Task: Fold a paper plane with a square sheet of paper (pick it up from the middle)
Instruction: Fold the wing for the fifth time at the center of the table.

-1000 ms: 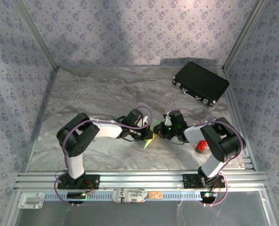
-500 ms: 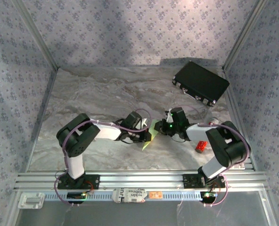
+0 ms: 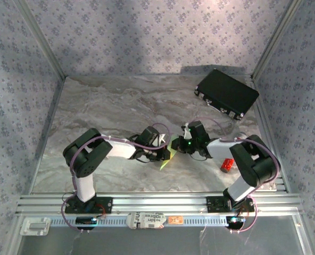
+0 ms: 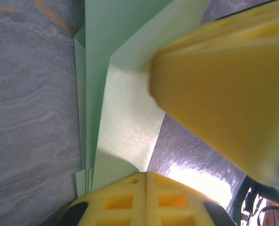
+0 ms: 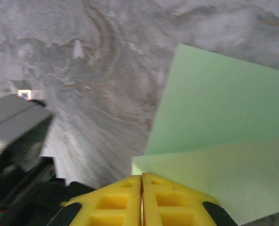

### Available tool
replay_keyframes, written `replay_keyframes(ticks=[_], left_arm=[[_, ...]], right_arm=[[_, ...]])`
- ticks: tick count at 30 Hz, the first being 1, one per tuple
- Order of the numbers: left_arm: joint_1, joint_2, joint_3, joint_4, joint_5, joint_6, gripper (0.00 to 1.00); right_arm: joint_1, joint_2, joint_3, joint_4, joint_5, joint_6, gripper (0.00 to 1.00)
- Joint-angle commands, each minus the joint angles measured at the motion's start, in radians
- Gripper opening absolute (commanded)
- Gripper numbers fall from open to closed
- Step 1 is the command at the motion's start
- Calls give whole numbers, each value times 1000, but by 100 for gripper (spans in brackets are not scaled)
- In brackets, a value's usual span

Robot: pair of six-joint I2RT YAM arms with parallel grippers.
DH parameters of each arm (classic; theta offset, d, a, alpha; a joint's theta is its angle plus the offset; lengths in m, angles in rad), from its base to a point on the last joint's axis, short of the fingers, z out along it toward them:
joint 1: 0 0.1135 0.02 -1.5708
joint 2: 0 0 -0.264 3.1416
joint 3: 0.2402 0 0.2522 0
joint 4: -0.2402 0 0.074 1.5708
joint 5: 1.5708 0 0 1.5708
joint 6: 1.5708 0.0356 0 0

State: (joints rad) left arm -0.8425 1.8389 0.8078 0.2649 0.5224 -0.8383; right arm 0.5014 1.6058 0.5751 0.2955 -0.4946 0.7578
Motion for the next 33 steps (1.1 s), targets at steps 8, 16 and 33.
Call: replay_keyframes(ticks=[8,16,33], left_arm=[[12,40,-78,-104,-27,1,0],[13,50,-95,-85,-22,-7,0],[16,51,-98,-69,-12,-7,0]], right_arm=[[-106,90,14,32,-29,-43,10],[-185,102,22,48,-67,-40,11],[-290,25,80,-19,-91,-28,12]])
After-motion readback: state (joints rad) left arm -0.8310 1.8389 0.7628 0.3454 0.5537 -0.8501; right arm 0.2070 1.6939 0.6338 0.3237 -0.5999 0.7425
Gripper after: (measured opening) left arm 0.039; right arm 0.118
